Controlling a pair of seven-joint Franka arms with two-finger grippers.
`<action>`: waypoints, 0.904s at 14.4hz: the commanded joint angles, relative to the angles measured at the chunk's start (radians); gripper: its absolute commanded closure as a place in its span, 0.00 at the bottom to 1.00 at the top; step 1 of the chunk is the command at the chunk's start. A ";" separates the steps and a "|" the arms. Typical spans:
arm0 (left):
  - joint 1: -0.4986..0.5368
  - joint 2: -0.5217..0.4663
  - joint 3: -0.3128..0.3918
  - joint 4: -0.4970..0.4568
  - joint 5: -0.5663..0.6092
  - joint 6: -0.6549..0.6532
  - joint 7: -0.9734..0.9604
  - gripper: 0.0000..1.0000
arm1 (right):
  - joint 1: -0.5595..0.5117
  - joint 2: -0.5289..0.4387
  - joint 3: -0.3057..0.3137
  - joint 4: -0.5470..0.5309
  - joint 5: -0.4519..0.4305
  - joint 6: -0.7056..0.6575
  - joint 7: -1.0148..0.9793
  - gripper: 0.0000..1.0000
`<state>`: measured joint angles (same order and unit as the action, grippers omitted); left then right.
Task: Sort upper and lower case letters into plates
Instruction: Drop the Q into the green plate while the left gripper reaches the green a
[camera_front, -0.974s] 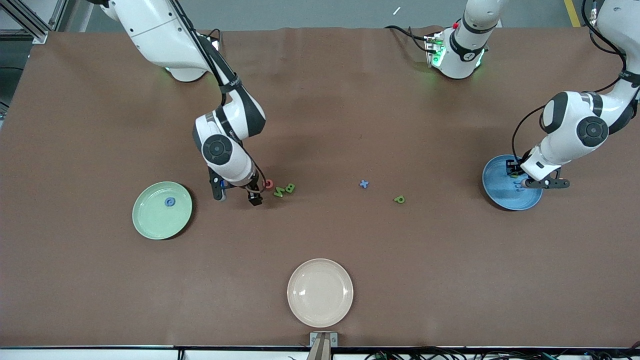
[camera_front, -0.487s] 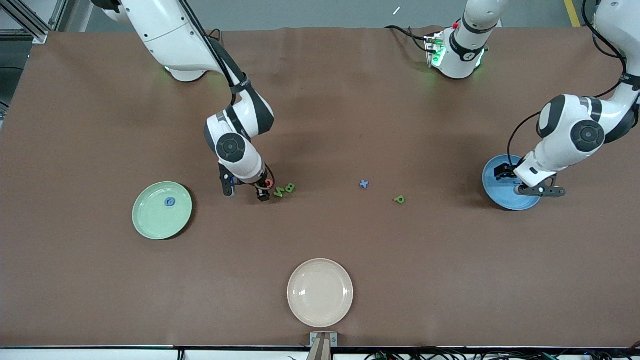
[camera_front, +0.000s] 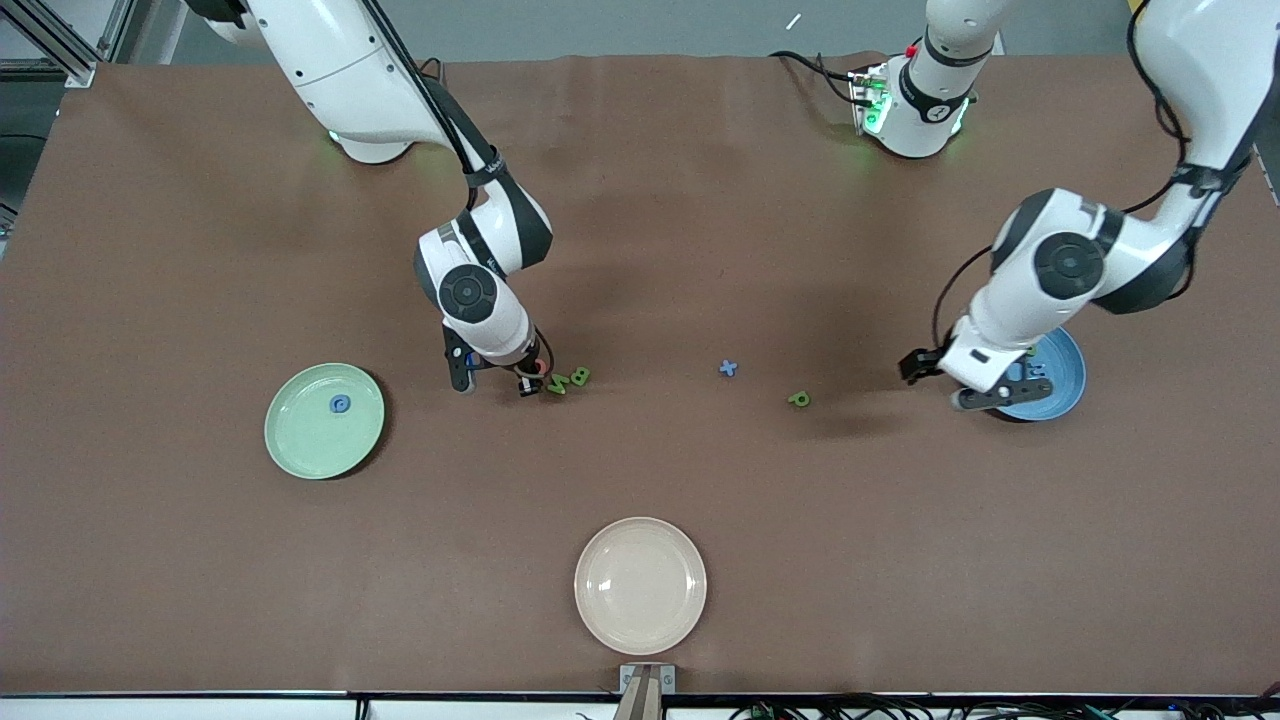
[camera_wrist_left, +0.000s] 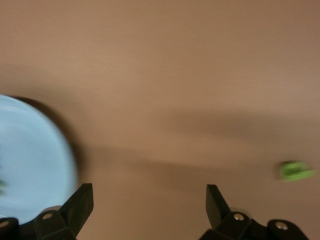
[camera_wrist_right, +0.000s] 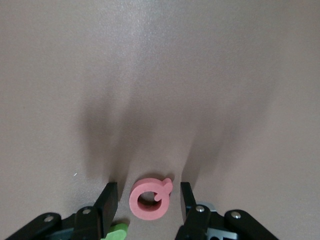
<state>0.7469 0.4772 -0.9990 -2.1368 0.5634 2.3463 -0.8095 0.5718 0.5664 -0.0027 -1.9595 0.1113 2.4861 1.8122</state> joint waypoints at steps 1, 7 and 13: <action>-0.172 0.121 0.087 0.115 0.021 -0.024 -0.169 0.01 | 0.013 0.000 -0.010 0.002 0.001 0.010 0.016 0.48; -0.477 0.211 0.282 0.239 0.019 -0.021 -0.299 0.01 | -0.006 0.000 -0.013 0.004 -0.008 0.016 -0.004 1.00; -0.560 0.264 0.332 0.287 0.030 0.013 -0.307 0.01 | -0.186 -0.095 -0.014 0.004 -0.005 -0.136 -0.350 1.00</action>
<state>0.2122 0.7160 -0.6834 -1.8811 0.5673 2.3486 -1.1008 0.4835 0.5436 -0.0324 -1.9374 0.1096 2.4127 1.5982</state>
